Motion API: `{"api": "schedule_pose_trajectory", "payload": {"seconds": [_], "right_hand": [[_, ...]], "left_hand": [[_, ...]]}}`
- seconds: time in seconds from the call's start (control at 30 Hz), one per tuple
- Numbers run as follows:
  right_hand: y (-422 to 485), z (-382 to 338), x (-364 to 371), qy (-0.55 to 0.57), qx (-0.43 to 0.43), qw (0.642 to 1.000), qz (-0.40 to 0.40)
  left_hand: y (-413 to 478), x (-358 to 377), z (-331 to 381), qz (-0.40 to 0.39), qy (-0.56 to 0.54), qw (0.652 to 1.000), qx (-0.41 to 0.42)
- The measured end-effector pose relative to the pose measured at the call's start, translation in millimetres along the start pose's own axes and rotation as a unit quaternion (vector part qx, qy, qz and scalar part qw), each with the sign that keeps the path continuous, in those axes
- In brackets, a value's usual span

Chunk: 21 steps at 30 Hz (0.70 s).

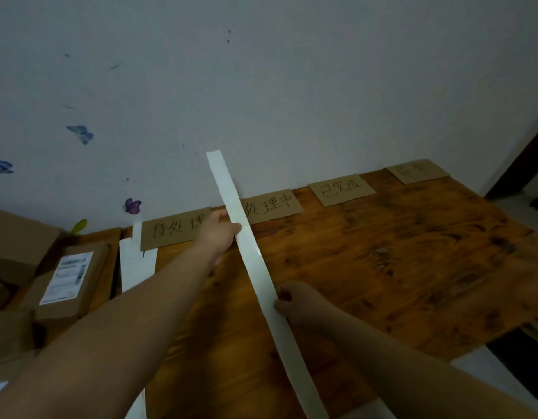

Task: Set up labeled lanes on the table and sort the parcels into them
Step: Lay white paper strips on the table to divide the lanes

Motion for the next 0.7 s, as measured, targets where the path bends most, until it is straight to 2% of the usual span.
{"api": "schedule_pose_trajectory", "payload": {"seconds": [0.27,0.33,0.43,0.47,0.5,0.57,0.7], "right_hand": [[61.1,18.1,53.8,0.011,0.015,0.999,-0.027],[72.6,25.0,64.6,-0.011,0.007,1.0,-0.023],[79.1,25.5,78.1,-0.139,-0.052,0.989,-0.018],[78.9,22.4,84.1,-0.206,-0.09,0.974,-0.022],[77.8,19.5,90.0,-0.268,-0.127,0.955,-0.025],[76.6,17.3,96.3,-0.34,-0.168,0.925,-0.022],[85.6,18.1,95.6,-0.363,-0.167,0.917,-0.011]], "left_hand": [[68.1,-13.6,-79.1,0.012,0.158,0.987,-0.007],[73.1,-16.6,-100.7,0.0,0.304,0.953,0.007],[69.2,-5.5,-138.8,-0.108,0.552,0.826,0.043],[67.8,-4.7,-151.8,-0.135,0.595,0.791,0.039],[67.4,-6.7,-161.1,-0.147,0.619,0.771,0.027],[70.7,-11.2,-168.6,-0.144,0.636,0.758,0.013],[82.5,-12.7,-163.8,-0.126,0.643,0.755,0.014]]}}
Point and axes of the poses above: each hand's wrist, its own y-axis towards the middle knuckle, its own x-axis out of the palm, z = x × y, the point moved 10 cm from there along y, towards the middle knuckle, and after that the axes turned 15 degrees about -y, right-handed, at the moved point
